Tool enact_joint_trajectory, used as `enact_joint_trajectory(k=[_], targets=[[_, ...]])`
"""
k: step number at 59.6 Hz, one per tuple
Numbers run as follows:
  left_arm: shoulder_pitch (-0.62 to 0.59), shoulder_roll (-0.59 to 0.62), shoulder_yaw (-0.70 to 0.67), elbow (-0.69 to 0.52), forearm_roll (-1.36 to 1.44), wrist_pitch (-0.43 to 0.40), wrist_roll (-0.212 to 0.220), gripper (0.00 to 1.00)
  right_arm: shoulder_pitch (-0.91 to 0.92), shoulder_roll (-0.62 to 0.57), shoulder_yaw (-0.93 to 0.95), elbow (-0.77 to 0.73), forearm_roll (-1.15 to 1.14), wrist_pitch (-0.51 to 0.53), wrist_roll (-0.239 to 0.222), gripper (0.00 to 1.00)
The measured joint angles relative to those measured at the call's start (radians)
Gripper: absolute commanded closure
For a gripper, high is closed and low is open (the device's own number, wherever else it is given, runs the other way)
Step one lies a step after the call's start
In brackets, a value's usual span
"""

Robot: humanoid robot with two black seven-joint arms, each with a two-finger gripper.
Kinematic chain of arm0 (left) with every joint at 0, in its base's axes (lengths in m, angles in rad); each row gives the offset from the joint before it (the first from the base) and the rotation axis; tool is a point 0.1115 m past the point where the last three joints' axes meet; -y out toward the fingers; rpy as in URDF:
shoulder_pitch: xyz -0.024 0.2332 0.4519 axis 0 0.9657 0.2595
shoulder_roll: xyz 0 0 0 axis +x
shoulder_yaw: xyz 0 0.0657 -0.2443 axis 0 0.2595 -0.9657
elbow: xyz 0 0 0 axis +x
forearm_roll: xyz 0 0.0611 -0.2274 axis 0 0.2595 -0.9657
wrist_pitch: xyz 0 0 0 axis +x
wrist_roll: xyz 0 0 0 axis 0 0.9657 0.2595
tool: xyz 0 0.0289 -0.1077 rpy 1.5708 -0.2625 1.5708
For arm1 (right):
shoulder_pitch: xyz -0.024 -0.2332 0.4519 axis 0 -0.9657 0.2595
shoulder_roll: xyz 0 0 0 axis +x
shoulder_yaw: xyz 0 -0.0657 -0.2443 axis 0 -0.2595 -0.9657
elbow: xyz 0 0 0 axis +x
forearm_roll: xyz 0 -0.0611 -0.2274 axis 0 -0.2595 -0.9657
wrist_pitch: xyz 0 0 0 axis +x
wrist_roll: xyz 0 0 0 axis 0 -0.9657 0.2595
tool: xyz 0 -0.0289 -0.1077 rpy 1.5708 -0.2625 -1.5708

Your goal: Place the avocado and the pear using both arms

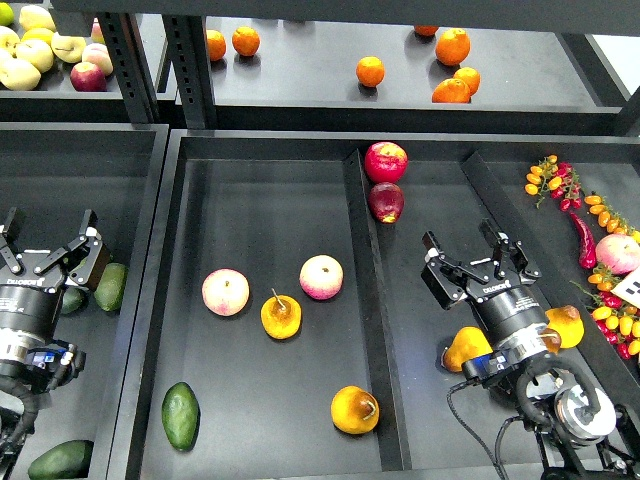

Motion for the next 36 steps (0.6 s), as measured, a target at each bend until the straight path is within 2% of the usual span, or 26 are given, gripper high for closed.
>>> enact_joint_trajectory(k=[36], targets=[[0.000,0.023,0.000,0.000,-0.001,-0.009,0.000,0.00,-0.003,0.000,0.002,0.001,-0.009,0.016,0.002,0.00]])
